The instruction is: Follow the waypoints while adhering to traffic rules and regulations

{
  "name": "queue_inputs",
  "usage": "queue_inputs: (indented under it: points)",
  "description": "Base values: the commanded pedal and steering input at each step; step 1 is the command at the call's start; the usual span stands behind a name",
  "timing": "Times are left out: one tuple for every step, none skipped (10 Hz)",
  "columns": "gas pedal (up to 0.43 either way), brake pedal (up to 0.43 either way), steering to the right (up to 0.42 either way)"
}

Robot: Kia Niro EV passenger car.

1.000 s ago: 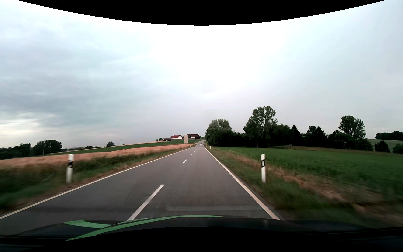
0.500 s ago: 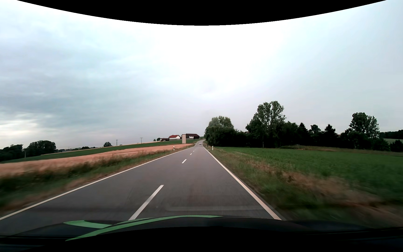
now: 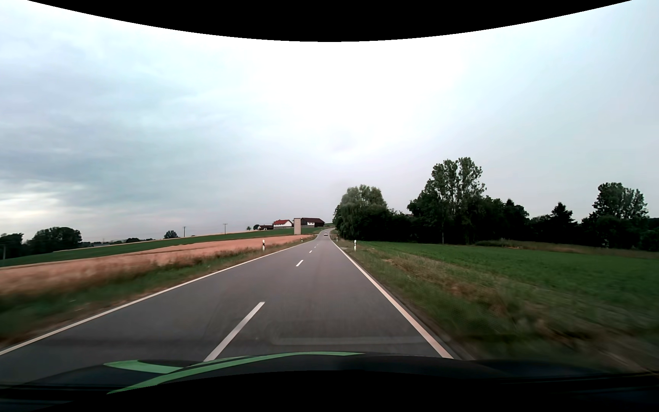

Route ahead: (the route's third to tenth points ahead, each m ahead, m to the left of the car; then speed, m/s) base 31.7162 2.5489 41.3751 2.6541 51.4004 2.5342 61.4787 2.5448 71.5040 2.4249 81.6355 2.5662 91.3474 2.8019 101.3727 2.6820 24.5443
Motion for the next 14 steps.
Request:
queue_inputs:
  points:
    - [0.169, 0.0, -0.001]
    - [0.169, 0.0, -0.001]
    - [0.169, 0.0, -0.002]
    - [0.169, 0.0, -0.002]
    - [0.169, 0.0, -0.002]
    - [0.169, 0.0, -0.002]
    - [0.169, 0.0, -0.002]
    - [0.169, 0.0, -0.002]
    - [0.169, 0.0, -0.002]
    - [0.169, 0.0, -0.002]
    - [0.169, 0.0, -0.003]
    - [0.169, 0.0, -0.003]
    - [0.169, 0.0, -0.003]
    - [0.169, 0.0, -0.003]
